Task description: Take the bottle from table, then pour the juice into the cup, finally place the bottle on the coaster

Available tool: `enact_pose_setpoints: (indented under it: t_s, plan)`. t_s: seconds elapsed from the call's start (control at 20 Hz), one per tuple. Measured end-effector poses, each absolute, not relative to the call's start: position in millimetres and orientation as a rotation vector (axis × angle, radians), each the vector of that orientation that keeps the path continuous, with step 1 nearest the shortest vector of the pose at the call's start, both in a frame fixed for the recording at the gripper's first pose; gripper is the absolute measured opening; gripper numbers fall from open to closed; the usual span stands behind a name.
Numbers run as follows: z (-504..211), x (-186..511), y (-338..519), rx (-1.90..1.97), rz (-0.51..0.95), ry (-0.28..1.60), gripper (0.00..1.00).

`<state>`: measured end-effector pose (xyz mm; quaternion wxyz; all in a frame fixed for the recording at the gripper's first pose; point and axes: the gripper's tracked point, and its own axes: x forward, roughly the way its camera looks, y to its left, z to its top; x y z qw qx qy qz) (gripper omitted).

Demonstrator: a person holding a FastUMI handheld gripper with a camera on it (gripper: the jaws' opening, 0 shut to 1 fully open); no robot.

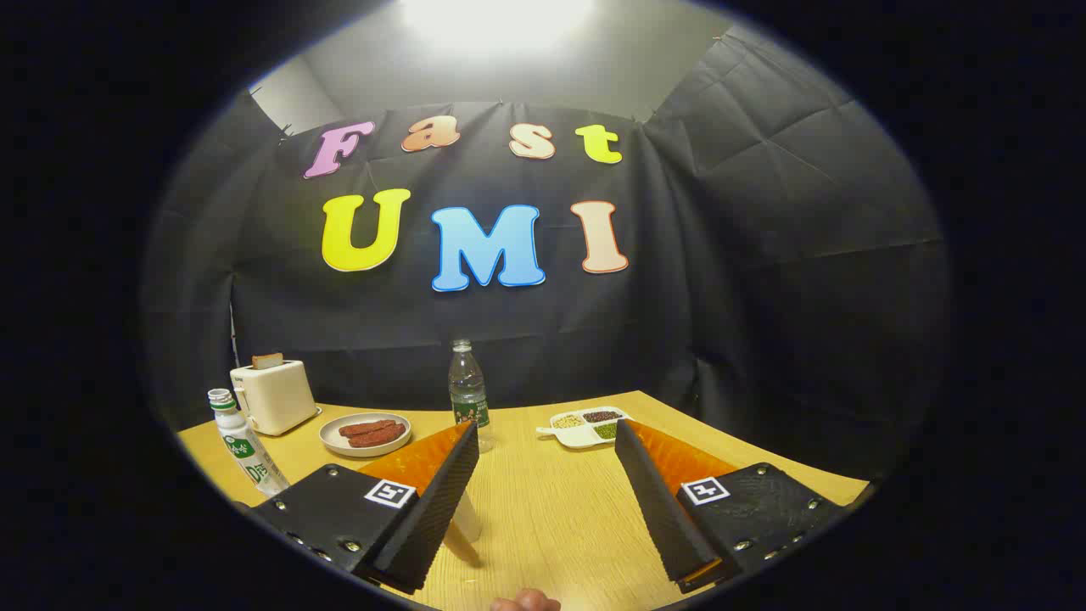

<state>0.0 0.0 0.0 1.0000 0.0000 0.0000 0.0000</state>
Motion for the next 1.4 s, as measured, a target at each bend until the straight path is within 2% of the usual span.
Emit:
enact_pose_setpoints:
  t_s: [0.25,0.6,1.05,1.4]
  plan:
    - [12.8,-17.6,35.2,0.007,0.028,-0.06,0.98]
    - [7.9,-40.2,85.7,0.009,0.051,-0.04,0.98]
    - [-15.2,-68.0,206.7,-0.034,0.321,-0.04,0.98]
    - [-48.3,-66.0,270.8,-0.079,0.446,-0.001,0.98]
